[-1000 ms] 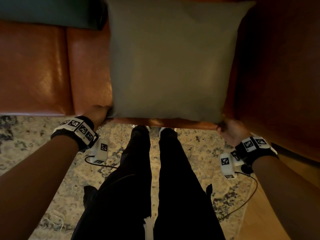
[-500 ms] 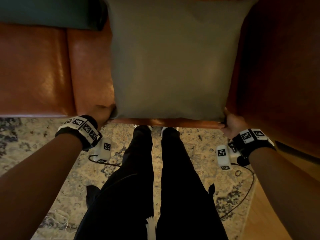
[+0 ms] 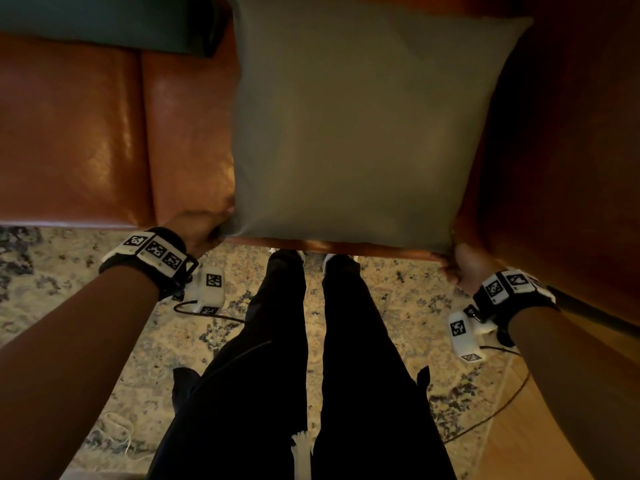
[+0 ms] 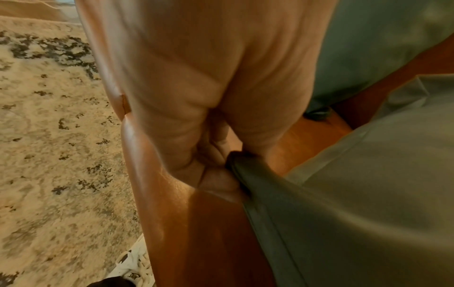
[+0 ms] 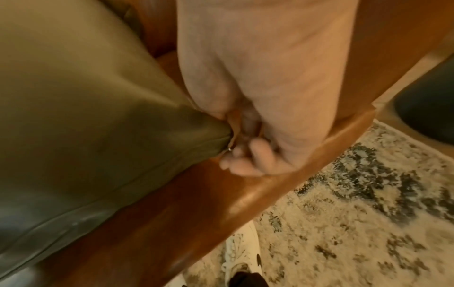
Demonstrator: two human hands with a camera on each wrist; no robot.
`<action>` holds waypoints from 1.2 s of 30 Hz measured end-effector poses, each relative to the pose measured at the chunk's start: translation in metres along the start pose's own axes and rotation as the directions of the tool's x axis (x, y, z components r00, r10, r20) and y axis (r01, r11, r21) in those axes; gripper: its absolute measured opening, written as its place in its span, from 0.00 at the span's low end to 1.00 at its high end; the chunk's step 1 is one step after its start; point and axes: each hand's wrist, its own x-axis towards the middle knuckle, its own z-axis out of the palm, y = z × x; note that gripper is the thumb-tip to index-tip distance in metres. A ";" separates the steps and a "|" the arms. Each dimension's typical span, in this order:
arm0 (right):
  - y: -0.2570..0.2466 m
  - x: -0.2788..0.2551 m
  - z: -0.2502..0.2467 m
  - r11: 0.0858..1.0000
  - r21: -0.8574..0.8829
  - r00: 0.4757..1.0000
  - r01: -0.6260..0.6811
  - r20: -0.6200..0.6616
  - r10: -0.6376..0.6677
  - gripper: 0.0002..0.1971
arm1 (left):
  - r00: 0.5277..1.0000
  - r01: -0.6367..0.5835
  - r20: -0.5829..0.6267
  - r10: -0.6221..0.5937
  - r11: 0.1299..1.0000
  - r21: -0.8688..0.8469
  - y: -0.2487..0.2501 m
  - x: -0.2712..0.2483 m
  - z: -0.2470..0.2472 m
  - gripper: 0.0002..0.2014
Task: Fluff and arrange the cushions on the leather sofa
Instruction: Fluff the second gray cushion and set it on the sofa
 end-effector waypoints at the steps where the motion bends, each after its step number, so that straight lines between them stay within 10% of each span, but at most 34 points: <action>1: -0.001 -0.002 0.000 0.999 -0.051 1.000 -0.013 0.019 0.014 0.26 | 1.000 -0.002 0.001 0.002 1.000 0.020 -0.001 0.003 0.000 0.05; 6: -0.023 -0.001 -0.001 0.930 -0.347 0.946 0.119 -0.245 -0.213 0.40 | 0.989 -0.094 -0.092 0.117 0.971 0.219 0.011 0.004 -0.003 0.22; 10: -0.060 -0.033 0.012 0.908 0.149 0.920 0.390 -0.081 -0.382 0.44 | 0.967 -0.193 -0.124 0.224 0.956 0.222 0.058 -0.023 0.014 0.47; 13: -0.086 -0.054 0.022 0.838 0.226 0.858 0.496 0.022 -0.514 0.44 | 0.955 -0.296 0.029 0.295 0.954 0.054 0.092 -0.052 0.044 0.40; 18: -0.080 -0.067 0.017 0.783 0.139 0.784 0.607 0.061 -0.618 0.39 | 0.941 -0.326 0.088 0.327 0.945 -0.029 0.092 -0.035 0.058 0.57; 25: -0.036 -0.087 0.004 0.813 -0.238 0.829 0.531 -0.054 -0.557 0.44 | 0.924 -0.377 0.127 0.360 0.914 0.149 0.024 -0.044 0.057 0.57; 31: -0.040 -0.132 0.072 0.322 -0.710 0.374 0.627 -0.088 -0.923 0.36 | 0.863 -0.491 0.279 0.420 0.828 0.271 0.014 -0.038 0.042 0.39; 34: -0.051 -0.126 0.114 0.137 -0.828 0.288 0.543 0.030 -0.957 0.37 | 0.858 -0.492 0.274 0.434 0.848 0.199 0.030 -0.044 0.036 0.40; 36: -0.054 -0.113 0.133 0.113 -0.873 0.267 0.474 0.021 -0.963 0.36 | 0.769 -0.635 0.219 0.600 0.755 0.164 0.048 -0.054 0.037 0.30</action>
